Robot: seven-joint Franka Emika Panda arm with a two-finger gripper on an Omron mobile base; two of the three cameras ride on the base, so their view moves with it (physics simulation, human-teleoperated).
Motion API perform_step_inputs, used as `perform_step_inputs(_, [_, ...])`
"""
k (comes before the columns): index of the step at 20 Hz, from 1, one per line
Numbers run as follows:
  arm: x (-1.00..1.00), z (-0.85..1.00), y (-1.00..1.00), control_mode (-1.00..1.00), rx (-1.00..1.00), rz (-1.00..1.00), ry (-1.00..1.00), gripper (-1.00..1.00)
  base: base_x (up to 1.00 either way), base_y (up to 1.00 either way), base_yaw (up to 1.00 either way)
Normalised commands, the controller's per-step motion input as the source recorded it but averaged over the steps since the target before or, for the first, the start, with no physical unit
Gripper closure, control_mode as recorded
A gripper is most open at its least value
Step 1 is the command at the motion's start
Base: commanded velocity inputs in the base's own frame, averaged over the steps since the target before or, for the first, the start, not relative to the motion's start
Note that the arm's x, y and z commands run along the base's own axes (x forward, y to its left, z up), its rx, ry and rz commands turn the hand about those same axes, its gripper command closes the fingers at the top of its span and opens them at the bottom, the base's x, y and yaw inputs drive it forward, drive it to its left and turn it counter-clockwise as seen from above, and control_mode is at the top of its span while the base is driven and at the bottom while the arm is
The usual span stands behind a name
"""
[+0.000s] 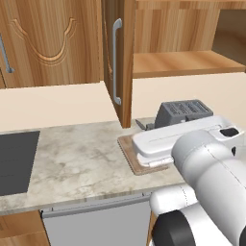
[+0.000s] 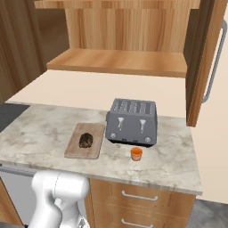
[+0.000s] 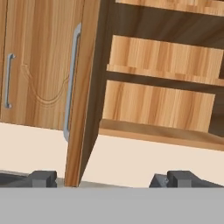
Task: Pick the bread, place it on the cutting board, pick the jam, place it on the counter, and close the cabinet.
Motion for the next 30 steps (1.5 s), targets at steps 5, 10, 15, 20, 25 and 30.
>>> perform_step_inputs(5, [0.00, 0.00, 0.15, -1.00, 0.00, 0.00, -0.08, -1.00, 0.00, 0.00, 0.00])
perform_step_inputs(10, [0.00, 0.00, 0.10, -1.00, 0.00, 0.00, -0.06, -1.00, 0.00, 0.00, 0.00])
perform_step_inputs(15, [0.00, 0.00, 0.03, -1.00, 0.00, 0.00, -0.05, -1.00, 0.00, 0.00, 0.00])
perform_step_inputs(20, [0.00, -0.02, 0.06, -1.00, 0.00, 0.00, -0.04, -1.00, 0.00, 0.00, 0.00])
perform_step_inputs(25, [0.00, -0.05, 0.12, -1.00, -0.01, 0.00, -0.04, -1.00, 0.00, 0.00, 0.00])
perform_step_inputs(30, [0.03, -0.04, 0.09, -1.00, 0.00, 0.00, -0.02, -1.00, 0.00, 0.00, 0.00])
